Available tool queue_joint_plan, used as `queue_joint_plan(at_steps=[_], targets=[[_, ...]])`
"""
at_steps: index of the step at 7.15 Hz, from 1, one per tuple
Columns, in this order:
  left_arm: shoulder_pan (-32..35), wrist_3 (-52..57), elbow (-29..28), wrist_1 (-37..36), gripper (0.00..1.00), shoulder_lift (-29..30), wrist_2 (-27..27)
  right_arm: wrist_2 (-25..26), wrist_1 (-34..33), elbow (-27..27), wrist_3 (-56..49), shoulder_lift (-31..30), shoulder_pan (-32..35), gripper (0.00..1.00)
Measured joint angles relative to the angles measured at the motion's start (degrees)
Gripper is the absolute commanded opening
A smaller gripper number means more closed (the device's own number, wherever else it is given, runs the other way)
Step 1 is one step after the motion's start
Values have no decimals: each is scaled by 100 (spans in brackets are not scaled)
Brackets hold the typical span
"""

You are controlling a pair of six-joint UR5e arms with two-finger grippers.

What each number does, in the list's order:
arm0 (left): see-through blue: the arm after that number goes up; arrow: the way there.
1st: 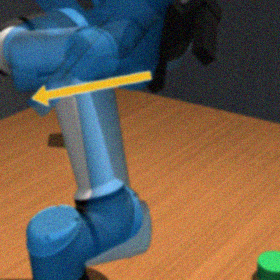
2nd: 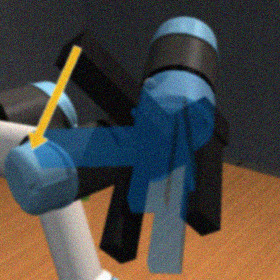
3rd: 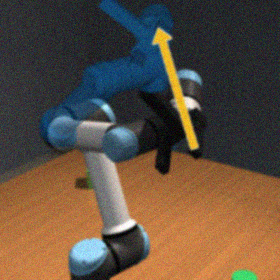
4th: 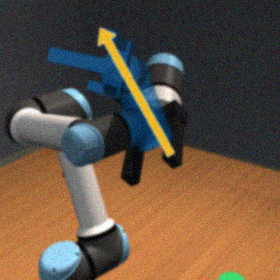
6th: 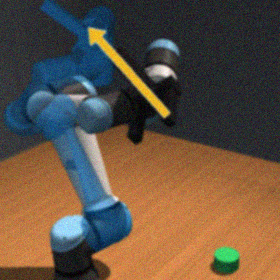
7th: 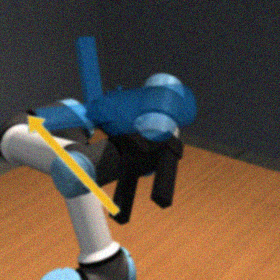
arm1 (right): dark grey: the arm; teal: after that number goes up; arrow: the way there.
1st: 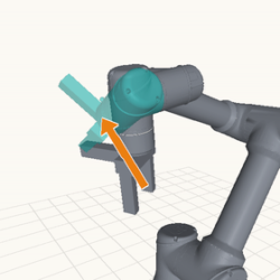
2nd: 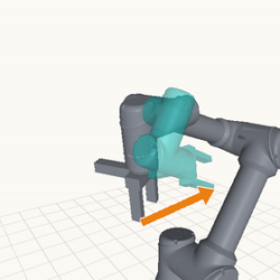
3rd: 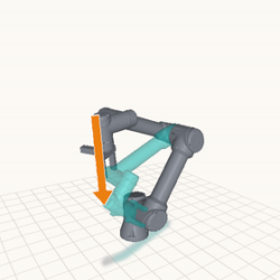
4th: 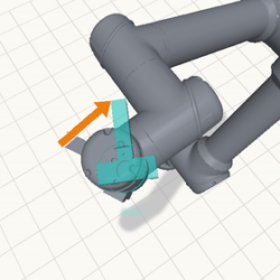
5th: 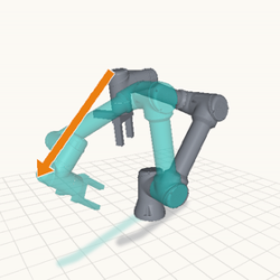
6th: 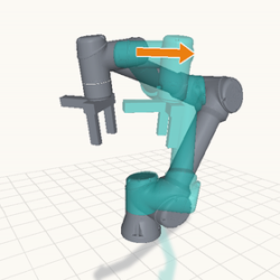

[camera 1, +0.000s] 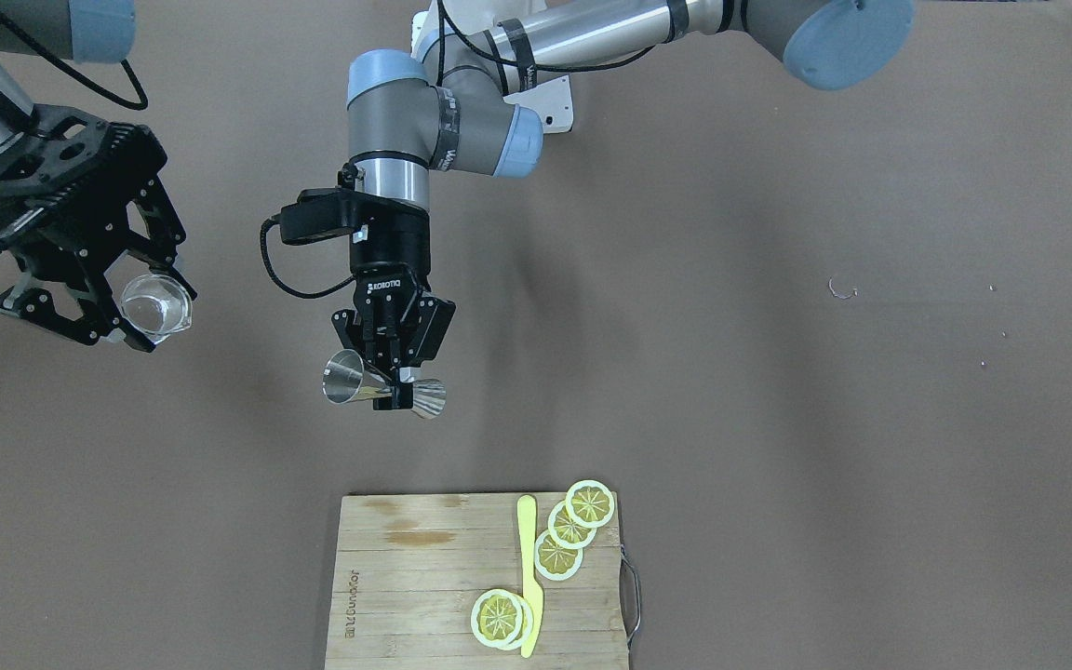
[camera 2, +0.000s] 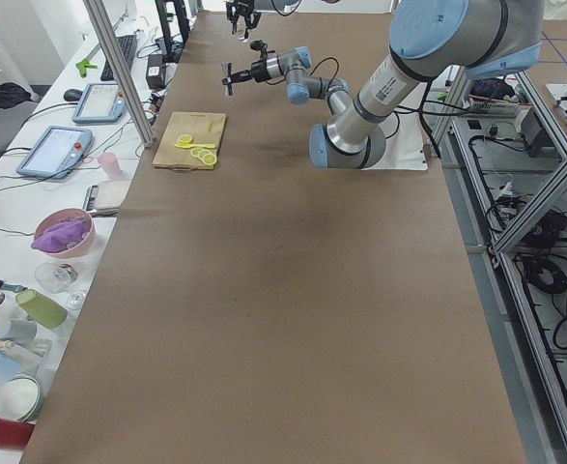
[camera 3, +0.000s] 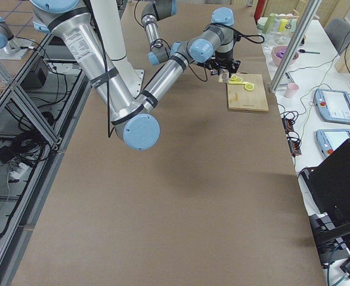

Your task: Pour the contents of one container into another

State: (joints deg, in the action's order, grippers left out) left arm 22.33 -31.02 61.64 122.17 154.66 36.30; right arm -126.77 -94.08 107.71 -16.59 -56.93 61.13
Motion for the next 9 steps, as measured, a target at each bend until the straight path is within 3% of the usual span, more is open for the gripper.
queue_joint_plan(at_steps=[4,9], targets=[[0,-1,15,0,0,-12,-2,115,-603,-97,-101,460,-112,0],[0,-7,18,5,0,-33,-2,118,-1031,-715,-117,1356,-119,0]])
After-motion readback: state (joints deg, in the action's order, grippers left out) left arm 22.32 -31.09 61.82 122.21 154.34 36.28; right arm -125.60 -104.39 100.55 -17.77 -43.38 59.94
